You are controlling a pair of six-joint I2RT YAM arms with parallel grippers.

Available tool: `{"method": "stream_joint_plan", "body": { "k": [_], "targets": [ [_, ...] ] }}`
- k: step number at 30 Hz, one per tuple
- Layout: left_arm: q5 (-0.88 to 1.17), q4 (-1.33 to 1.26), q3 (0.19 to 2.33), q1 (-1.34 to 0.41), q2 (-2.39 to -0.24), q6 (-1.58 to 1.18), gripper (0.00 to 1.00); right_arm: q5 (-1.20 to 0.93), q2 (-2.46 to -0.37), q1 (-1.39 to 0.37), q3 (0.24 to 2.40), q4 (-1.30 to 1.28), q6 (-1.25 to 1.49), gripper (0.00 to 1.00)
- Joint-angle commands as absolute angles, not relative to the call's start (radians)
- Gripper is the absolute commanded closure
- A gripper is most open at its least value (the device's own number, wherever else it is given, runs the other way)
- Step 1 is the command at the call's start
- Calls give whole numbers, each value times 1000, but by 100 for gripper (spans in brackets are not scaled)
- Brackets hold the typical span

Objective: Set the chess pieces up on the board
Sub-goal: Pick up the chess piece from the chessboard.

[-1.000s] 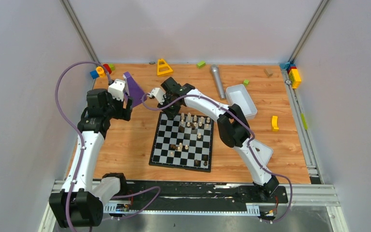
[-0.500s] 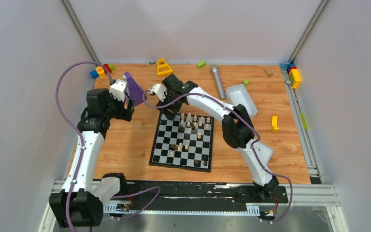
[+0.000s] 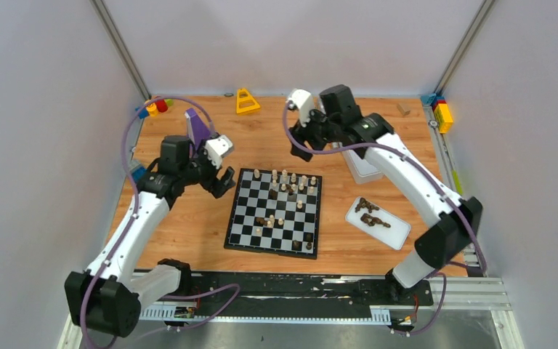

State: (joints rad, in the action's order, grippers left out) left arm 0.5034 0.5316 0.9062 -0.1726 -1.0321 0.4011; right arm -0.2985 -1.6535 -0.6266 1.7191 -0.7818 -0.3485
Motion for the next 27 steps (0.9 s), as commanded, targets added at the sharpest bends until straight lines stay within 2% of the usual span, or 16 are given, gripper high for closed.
{"method": "stream_joint_plan", "body": {
  "k": [1, 6, 11, 20, 27],
  "targets": [
    [489, 542, 925, -329, -1100, 470, 13, -414, -1481, -524, 1472, -726, -339, 36],
    [410, 555, 946, -580, -1215, 498, 15, -526, -1282, -378, 1186, -652, -336, 37],
    [341, 562, 990, -723, -1356, 480, 18, -558, -1128, -286, 974, -566, -331, 38],
    [298, 597, 1145, -804, -1606, 404, 33, -607, -1097, -229, 906, -530, -333, 40],
    [247, 650, 1171, -824, -1658, 408, 36, -623, -1097, -227, 895, -525, -340, 40]
  ]
}}
